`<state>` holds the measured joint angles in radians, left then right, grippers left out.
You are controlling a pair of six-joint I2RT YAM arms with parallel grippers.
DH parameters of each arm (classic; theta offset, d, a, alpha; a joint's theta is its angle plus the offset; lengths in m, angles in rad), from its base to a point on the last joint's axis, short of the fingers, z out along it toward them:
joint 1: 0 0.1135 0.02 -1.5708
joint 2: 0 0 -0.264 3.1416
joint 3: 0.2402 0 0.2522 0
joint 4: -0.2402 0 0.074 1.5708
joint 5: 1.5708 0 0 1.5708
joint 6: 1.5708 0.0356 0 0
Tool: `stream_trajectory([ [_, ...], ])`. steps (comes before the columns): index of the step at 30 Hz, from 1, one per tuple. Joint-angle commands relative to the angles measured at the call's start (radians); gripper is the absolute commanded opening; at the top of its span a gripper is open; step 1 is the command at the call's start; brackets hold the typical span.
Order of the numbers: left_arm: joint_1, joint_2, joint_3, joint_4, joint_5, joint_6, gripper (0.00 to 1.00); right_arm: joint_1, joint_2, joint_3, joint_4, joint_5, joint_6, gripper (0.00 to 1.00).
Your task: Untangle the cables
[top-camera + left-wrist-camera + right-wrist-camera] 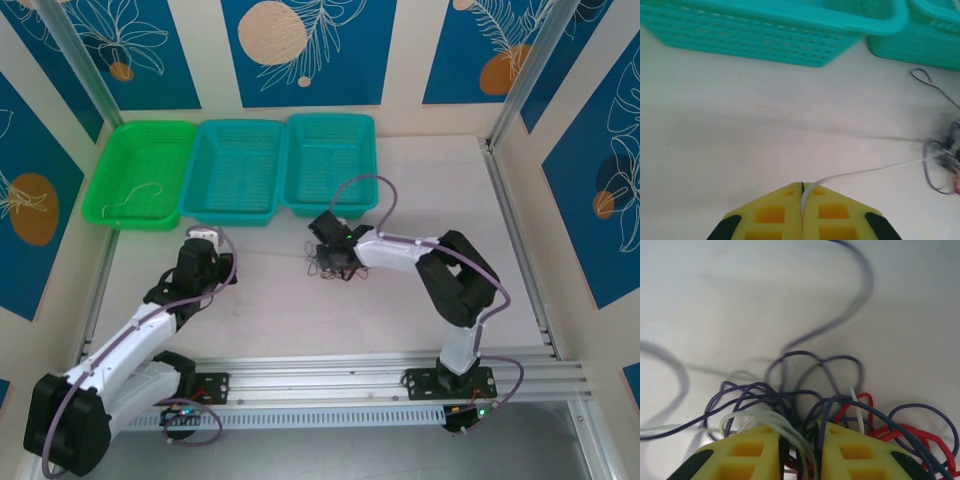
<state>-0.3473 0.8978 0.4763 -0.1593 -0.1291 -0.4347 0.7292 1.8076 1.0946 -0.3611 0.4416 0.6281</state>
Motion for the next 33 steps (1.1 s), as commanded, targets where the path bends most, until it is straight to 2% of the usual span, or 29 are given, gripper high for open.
stream_trajectory([
  [1,0.059,-0.074,-0.004,-0.085,-0.113,-0.034,0.0,-0.137,-0.127,-0.156,-0.078,0.038,0.076,0.2],
  [3,0.07,-0.083,-0.006,-0.079,-0.074,-0.007,0.0,-0.202,-0.196,-0.226,-0.053,-0.004,0.068,0.19],
  [4,0.07,-0.072,-0.005,-0.06,-0.017,0.022,0.0,-0.222,-0.22,-0.247,-0.041,-0.026,0.056,0.18],
  [8,0.037,0.013,-0.045,0.184,0.352,0.095,0.01,-0.225,-0.248,-0.244,-0.008,-0.123,0.006,0.13],
  [10,-0.031,0.054,-0.051,0.277,0.415,0.122,0.07,-0.215,-0.246,-0.229,0.013,-0.168,-0.006,0.09],
  [13,-0.149,0.106,-0.016,0.262,0.377,0.233,0.25,-0.215,-0.247,-0.209,0.024,-0.2,-0.015,0.04],
  [15,-0.188,0.132,0.023,0.201,0.344,0.299,0.47,-0.218,-0.251,-0.197,0.018,-0.201,-0.033,0.03],
  [17,-0.215,0.138,0.057,0.142,0.288,0.357,0.55,-0.221,-0.255,-0.193,0.008,-0.209,-0.061,0.02],
  [21,-0.267,0.126,0.118,0.097,0.274,0.528,0.64,-0.223,-0.274,-0.181,-0.017,-0.242,-0.11,0.01],
  [26,-0.388,0.229,0.248,0.048,0.269,0.749,0.74,-0.222,-0.296,-0.165,-0.026,-0.272,-0.117,0.02],
  [30,-0.443,0.392,0.343,0.081,0.369,0.78,0.79,-0.214,-0.3,-0.149,-0.03,-0.288,-0.115,0.02],
  [33,-0.448,0.548,0.399,0.135,0.356,0.713,0.8,-0.213,-0.295,-0.147,-0.031,-0.294,-0.113,0.02],
])
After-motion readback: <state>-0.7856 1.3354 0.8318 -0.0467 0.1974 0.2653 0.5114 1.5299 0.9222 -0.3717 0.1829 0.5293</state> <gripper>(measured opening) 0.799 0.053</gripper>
